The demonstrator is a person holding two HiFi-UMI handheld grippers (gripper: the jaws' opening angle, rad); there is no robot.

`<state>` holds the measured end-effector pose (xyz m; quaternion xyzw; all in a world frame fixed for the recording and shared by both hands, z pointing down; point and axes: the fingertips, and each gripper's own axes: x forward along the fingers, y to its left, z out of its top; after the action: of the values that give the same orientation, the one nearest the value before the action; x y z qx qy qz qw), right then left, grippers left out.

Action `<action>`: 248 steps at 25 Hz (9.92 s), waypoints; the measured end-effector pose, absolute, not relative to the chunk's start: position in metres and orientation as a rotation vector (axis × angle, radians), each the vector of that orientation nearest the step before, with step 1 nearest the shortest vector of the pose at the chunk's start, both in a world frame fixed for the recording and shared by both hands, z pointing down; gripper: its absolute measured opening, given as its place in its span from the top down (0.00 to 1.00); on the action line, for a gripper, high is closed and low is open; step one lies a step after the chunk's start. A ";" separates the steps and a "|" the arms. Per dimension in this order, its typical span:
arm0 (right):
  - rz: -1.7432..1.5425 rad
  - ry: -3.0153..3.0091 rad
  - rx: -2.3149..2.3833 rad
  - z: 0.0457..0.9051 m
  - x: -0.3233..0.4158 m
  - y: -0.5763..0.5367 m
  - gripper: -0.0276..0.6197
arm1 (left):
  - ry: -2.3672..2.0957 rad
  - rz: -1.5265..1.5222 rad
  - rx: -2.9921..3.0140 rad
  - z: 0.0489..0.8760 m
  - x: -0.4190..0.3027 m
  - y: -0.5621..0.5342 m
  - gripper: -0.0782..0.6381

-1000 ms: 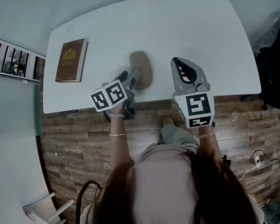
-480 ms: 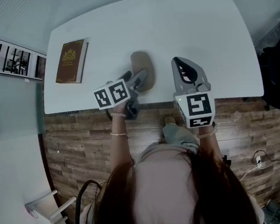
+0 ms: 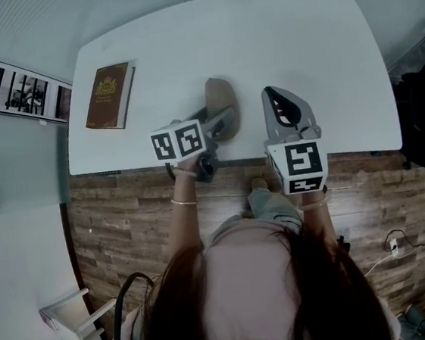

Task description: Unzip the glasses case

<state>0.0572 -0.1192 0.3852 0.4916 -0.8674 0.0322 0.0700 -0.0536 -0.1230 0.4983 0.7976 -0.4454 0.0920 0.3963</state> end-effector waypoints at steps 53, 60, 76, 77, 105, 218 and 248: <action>0.238 -2.877 1.137 0.353 -0.020 -0.194 0.95 | -0.919 0.322 2.457 0.417 -0.097 -0.183 0.48; 0.333 -2.966 1.092 0.336 -0.024 -0.205 0.95 | -0.713 0.291 2.592 0.398 -0.101 -0.178 0.48; 0.436 -3.031 0.951 0.317 -0.047 -0.209 0.84 | -0.271 0.261 2.783 0.369 -0.116 -0.161 0.48; 0.445 -3.039 0.932 0.316 -0.047 -0.209 0.84 | -0.244 0.246 2.786 0.366 -0.117 -0.160 0.48; 0.826 -3.260 -0.028 0.291 0.000 -0.203 0.82 | 0.015 0.238 2.794 0.336 -0.054 -0.149 0.48; 0.765 -3.199 0.312 0.346 0.015 -0.225 0.95 | -0.265 -0.922 2.171 0.354 -0.100 -0.202 0.50; 0.747 -3.270 0.518 0.333 0.008 -0.248 0.95 | -0.221 -0.649 2.183 0.377 -0.056 -0.191 0.50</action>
<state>0.0080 -0.2484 0.3333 0.1513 -0.9559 0.2183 -0.1257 -0.0561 -0.1910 0.3774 0.8685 -0.0878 -0.2581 0.4140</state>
